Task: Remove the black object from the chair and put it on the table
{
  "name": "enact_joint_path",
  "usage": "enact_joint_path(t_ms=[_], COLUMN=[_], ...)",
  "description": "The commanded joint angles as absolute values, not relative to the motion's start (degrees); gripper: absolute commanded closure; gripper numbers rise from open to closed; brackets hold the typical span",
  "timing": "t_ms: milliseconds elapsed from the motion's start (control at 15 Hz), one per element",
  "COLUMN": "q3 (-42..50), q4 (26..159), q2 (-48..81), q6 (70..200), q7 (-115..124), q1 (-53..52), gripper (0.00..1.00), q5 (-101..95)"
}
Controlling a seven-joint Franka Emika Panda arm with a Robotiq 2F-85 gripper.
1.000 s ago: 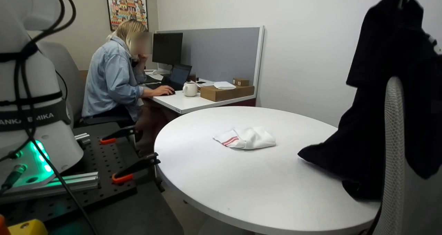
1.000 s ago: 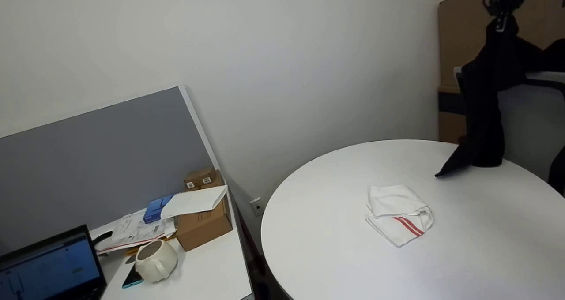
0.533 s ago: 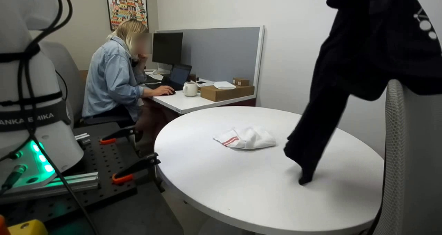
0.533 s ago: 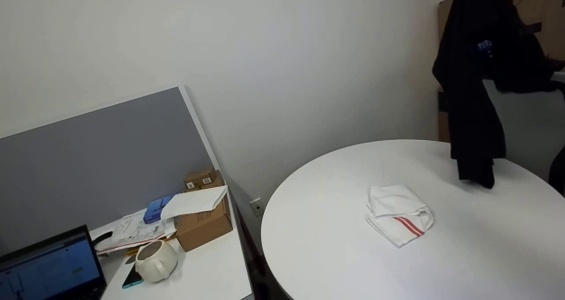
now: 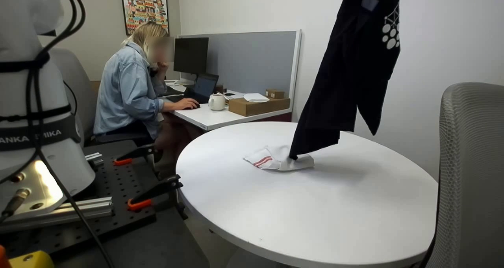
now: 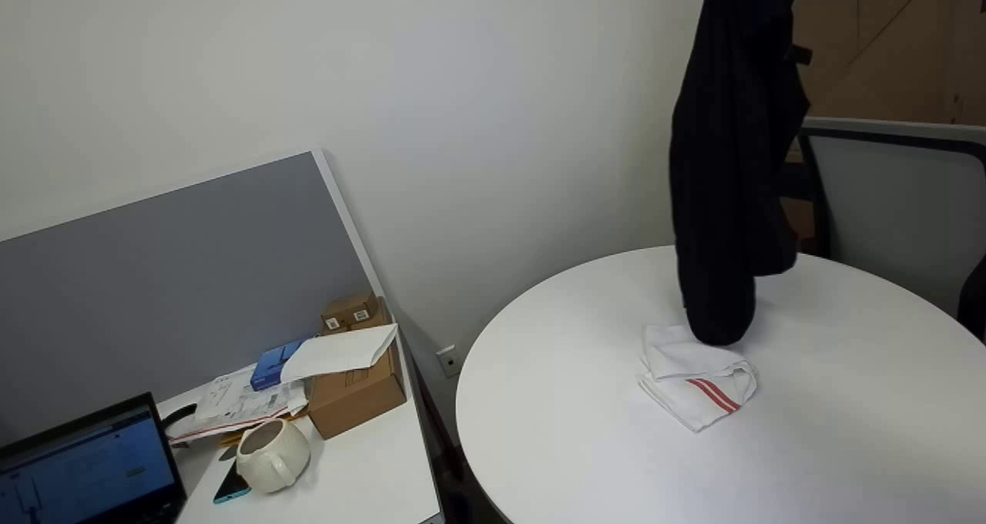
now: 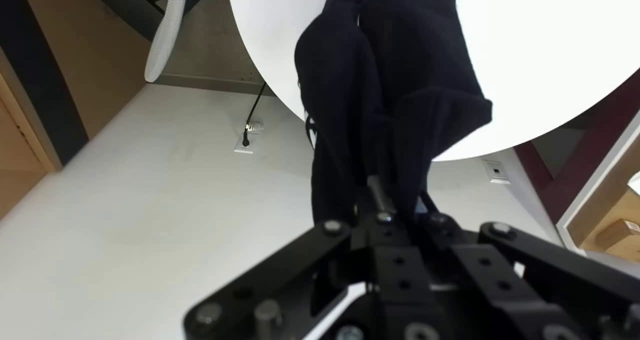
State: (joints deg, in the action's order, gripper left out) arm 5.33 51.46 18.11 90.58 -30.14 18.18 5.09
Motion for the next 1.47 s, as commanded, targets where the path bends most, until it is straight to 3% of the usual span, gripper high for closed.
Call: enact_joint_path(t_ms=[0,1400], q3=[5.21,5.8], q4=[46.72,22.71], q2=[21.9,41.28], q6=[88.99,90.41], q7=[-28.92,-14.91], q1=[16.68,15.96], gripper=[0.99,0.99], q5=[3.51,-0.76])
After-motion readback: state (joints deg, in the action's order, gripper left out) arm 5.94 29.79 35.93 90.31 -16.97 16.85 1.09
